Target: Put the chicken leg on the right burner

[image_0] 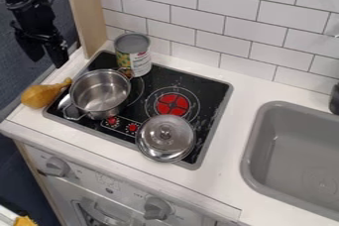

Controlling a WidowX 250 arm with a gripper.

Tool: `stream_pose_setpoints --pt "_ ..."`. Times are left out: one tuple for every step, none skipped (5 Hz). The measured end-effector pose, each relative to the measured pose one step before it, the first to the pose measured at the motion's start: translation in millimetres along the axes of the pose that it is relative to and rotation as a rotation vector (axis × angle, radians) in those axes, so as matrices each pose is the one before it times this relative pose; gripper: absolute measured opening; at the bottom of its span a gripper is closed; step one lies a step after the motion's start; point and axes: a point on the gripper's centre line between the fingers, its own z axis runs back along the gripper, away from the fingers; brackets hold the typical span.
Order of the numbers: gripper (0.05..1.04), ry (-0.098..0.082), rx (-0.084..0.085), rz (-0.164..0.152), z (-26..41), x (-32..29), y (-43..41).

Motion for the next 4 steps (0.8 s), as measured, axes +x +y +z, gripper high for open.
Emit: stream_pose_setpoints --pt "1.001 0.0423 0.0185 -0.0182 -18.69 -5.92 9.08" --pt "1.001 0.024 -0.0174 -0.0142 -16.72 -0.21 1.62" --pt "1.0 0.0052 -0.0512 -0.0321 -15.75 2.22 -5.91" --pt "1.0 0.0167 -0.0226 -0.0187 -8.47 0.96 -1.17"
